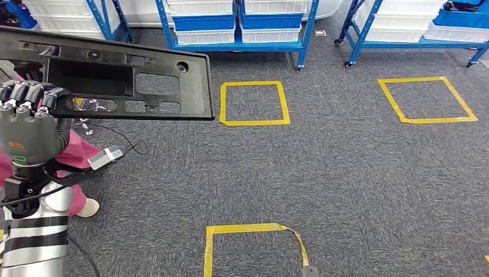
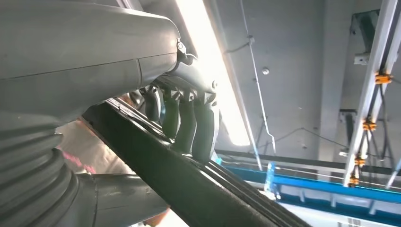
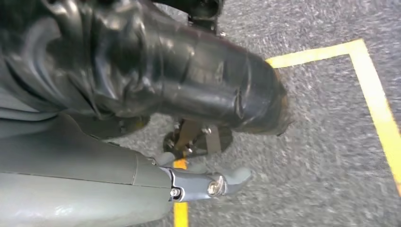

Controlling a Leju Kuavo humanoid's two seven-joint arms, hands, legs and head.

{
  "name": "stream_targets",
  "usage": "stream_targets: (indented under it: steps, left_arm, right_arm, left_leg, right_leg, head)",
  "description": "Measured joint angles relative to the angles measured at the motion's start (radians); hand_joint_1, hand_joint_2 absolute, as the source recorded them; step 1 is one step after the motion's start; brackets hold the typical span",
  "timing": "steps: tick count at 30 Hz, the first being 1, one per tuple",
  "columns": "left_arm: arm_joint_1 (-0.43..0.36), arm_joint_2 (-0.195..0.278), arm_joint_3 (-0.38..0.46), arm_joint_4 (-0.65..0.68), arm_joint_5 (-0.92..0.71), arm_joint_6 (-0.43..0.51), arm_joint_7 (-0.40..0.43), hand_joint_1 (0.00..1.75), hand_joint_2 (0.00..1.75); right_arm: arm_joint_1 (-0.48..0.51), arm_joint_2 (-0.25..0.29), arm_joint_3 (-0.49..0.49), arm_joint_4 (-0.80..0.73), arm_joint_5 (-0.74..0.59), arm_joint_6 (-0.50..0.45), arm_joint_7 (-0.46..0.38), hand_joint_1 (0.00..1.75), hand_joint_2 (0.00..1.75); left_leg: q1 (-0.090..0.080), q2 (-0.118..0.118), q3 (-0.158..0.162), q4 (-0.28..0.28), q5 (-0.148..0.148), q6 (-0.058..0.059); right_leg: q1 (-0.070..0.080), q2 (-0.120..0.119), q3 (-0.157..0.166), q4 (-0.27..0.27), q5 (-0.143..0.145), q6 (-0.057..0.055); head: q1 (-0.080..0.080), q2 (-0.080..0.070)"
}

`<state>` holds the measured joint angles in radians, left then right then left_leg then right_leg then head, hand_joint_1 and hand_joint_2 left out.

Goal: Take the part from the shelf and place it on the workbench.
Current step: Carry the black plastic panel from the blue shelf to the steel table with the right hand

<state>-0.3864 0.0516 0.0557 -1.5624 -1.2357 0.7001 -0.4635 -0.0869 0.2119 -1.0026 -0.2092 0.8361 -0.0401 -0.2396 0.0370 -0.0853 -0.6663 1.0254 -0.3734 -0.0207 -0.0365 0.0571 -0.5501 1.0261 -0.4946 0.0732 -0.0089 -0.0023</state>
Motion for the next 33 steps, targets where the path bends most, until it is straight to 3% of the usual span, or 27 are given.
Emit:
stream_targets:
  steps: [2, 4, 6, 7, 9, 10, 11, 12, 14, 16, 18, 20, 22, 24, 25, 26, 27, 29, 31, 33]
  left_arm:
    - [-0.001, 0.002, 0.003, 0.000, 0.001, 0.000, -0.001, 1.75, 1.75]
    - [0.001, 0.003, 0.006, 0.000, 0.002, 0.000, -0.005, 1.75, 1.75]
    - [0.001, 0.004, 0.009, 0.001, 0.005, 0.000, -0.009, 1.75, 1.75]
    - [0.000, 0.005, 0.011, 0.001, 0.006, 0.000, -0.011, 1.75, 1.75]
    - [0.004, 0.004, 0.012, 0.004, 0.006, 0.000, -0.015, 1.75, 1.75]
    - [0.005, 0.004, 0.014, 0.006, 0.005, 0.000, -0.018, 1.75, 1.75]
    - [0.007, 0.004, 0.016, 0.008, 0.004, 0.000, -0.019, 1.75, 1.75]
    - [0.007, 0.004, 0.018, 0.009, 0.002, 0.000, -0.020, 1.75, 1.75]
    - [0.003, 0.004, 0.020, 0.010, -0.006, 0.000, -0.021, 1.75, 1.75]
    - [-0.002, 0.003, 0.020, 0.012, -0.020, 0.000, -0.018, 1.75, 1.75]
    - [-0.004, 0.002, 0.021, 0.015, -0.037, 0.000, -0.009, 1.75, 1.75]
    - [-0.009, 0.001, 0.021, 0.018, -0.050, 0.000, 0.002, 1.75, 1.75]
    - [-0.016, -0.001, 0.021, 0.019, -0.057, 0.000, 0.011, 1.75, 1.75]
    - [-0.019, -0.001, 0.021, 0.022, -0.063, 0.000, 0.019, 1.75, 1.75]
    - [-0.019, -0.001, 0.021, 0.024, -0.066, 0.000, 0.022, 1.75, 1.75]
    - [-0.019, -0.001, 0.021, 0.025, -0.069, 0.000, 0.025, 1.75, 1.75]
    - [-0.019, -0.001, 0.021, 0.027, -0.071, 0.000, 0.027, 1.75, 1.75]
    - [-0.019, -0.001, 0.022, 0.028, -0.075, 0.000, 0.028, 1.75, 1.75]
    - [-0.019, -0.003, 0.023, 0.027, -0.079, 0.000, 0.027, 1.75, 1.75]
    - [-0.018, -0.005, 0.026, 0.027, -0.085, 0.000, 0.018, 1.75, 1.75]
  right_arm:
    - [0.000, 0.000, 0.002, 0.000, 0.001, -0.002, 0.000, 0.00, 0.00]
    - [-0.001, 0.000, 0.004, 0.000, 0.004, -0.004, 0.000, 0.00, 0.00]
    - [0.001, 0.000, 0.005, 0.000, 0.009, -0.006, -0.001, 0.00, 0.00]
    - [0.002, 0.000, 0.005, 0.000, 0.012, -0.006, -0.001, 0.00, 0.00]
    - [0.005, 0.000, 0.006, 0.000, 0.016, -0.008, -0.001, 0.00, 0.00]
    - [0.006, 0.000, 0.006, 0.001, 0.017, -0.008, -0.001, 0.00, 0.00]
    - [0.006, 0.000, 0.007, 0.001, 0.019, -0.008, -0.001, 0.00, 0.00]
    - [0.005, 0.000, 0.009, 0.001, 0.021, -0.008, -0.001, 0.00, 0.00]
    - [0.004, 0.000, 0.012, 0.000, 0.027, -0.008, -0.002, 0.00, 0.00]
    - [0.003, 0.000, 0.014, 0.000, 0.034, -0.008, -0.001, 0.00, 0.00]
    - [0.002, -0.001, 0.018, 0.000, 0.039, -0.009, 0.001, 0.00, 0.00]
    - [0.001, -0.001, 0.022, 0.000, 0.043, -0.016, 0.007, 0.00, 0.00]
    - [0.002, -0.001, 0.025, 0.001, 0.044, -0.040, 0.024, 0.00, 0.00]
    - [0.004, -0.002, 0.025, 0.001, 0.042, -0.091, 0.049, 0.00, 0.00]
    - [0.005, -0.003, 0.024, 0.001, 0.040, -0.121, 0.062, 0.00, 0.00]
    - [0.005, -0.004, 0.024, 0.001, 0.038, -0.147, 0.073, 0.00, 0.00]
    - [0.005, -0.006, 0.023, 0.001, 0.036, -0.164, 0.081, 0.00, 0.00]
    - [0.004, -0.012, 0.020, 0.001, 0.033, -0.178, 0.089, 0.00, 0.00]
    - [0.004, -0.017, 0.017, 0.000, 0.032, -0.180, 0.091, 0.00, 0.00]
    - [0.003, -0.020, 0.015, 0.000, 0.033, -0.183, 0.090, 0.00, 0.00]
  left_leg:
    - [0.001, -0.015, -0.002, -0.010, 0.012, -0.017]
    - [0.003, 0.004, -0.010, -0.002, 0.008, -0.026]
    - [0.001, 0.052, -0.047, 0.084, -0.045, -0.027]
    - [0.000, 0.068, -0.077, 0.156, -0.083, -0.027]
    - [0.000, 0.076, -0.124, 0.277, -0.134, -0.026]
    - [0.000, 0.078, -0.124, 0.291, -0.135, -0.024]
    - [-0.001, 0.082, -0.101, 0.261, -0.119, -0.021]
    - [-0.002, 0.094, -0.060, 0.198, -0.093, -0.016]
    - [-0.011, 0.135, 0.015, 0.070, -0.060, -0.007]
    - [-0.022, 0.148, 0.035, 0.023, -0.055, 0.002]
    - [-0.024, 0.121, 0.029, 0.019, -0.049, 0.014]
    - [-0.020, 0.098, 0.026, 0.015, -0.041, 0.026]
    - [-0.018, 0.077, 0.020, 0.013, -0.035, 0.035]
    - [-0.019, 0.052, 0.013, 0.013, -0.031, 0.039]
    - [-0.019, 0.037, 0.011, 0.014, -0.029, 0.039]
    - [-0.019, 0.021, 0.009, 0.014, -0.026, 0.039]
    - [-0.019, 0.006, 0.008, 0.014, -0.024, 0.037]
    - [-0.019, -0.021, 0.007, 0.014, -0.019, 0.029]
    - [-0.020, -0.043, 0.005, 0.012, -0.013, 0.020]
    - [-0.018, -0.064, 0.002, 0.005, -0.005, 0.006]
  right_leg:
    - [0.005, -0.012, 0.001, 0.001, 0.006, -0.024]
    - [0.006, -0.031, 0.003, 0.000, 0.015, -0.043]
    - [0.007, -0.052, 0.001, -0.002, 0.020, -0.057]
    - [0.011, -0.063, 0.000, -0.002, 0.020, -0.061]
    - [0.019, -0.088, -0.002, -0.002, 0.020, -0.066]
    - [0.022, -0.102, -0.003, -0.001, 0.020, -0.067]
    - [0.024, -0.115, -0.003, -0.001, 0.020, -0.068]
    - [0.025, -0.127, -0.002, -0.001, 0.020, -0.068]
    - [0.032, -0.148, -0.002, 0.000, 0.017, -0.065]
    - [0.039, -0.167, -0.003, 0.000, 0.014, -0.059]
    - [0.039, -0.181, -0.003, 0.000, 0.012, -0.051]
    - [0.035, -0.140, -0.020, 0.034, -0.010, -0.045]
    - [0.033, -0.081, -0.074, 0.146, -0.063, -0.049]
    - [0.033, -0.064, -0.136, 0.270, -0.106, -0.051]
    - [0.033, -0.062, -0.148, 0.289, -0.106, -0.047]
    - [0.033, -0.059, -0.139, 0.267, -0.091, -0.041]
    - [0.032, -0.050, -0.111, 0.208, -0.064, -0.034]
    - [0.031, -0.009, -0.042, 0.065, -0.011, -0.031]
    - [0.034, 0.012, -0.012, 0.003, 0.009, -0.041]
    - [0.034, -0.010, -0.006, 0.000, 0.016, -0.055]
  head:
    - [-0.003, 0.000]
    - [-0.004, 0.000]
    - [-0.010, 0.000]
    - [-0.012, 0.000]
    - [-0.012, 0.000]
    - [-0.013, 0.000]
    - [-0.012, 0.000]
    - [-0.012, 0.000]
    - [-0.012, 0.000]
    - [-0.009, 0.000]
    - [-0.008, 0.000]
    - [-0.007, 0.000]
    - [-0.006, 0.000]
    - [-0.006, 0.000]
    - [-0.006, 0.000]
    - [-0.006, 0.000]
    - [-0.006, 0.000]
    - [-0.007, 0.000]
    - [-0.008, 0.000]
    - [-0.008, 0.000]
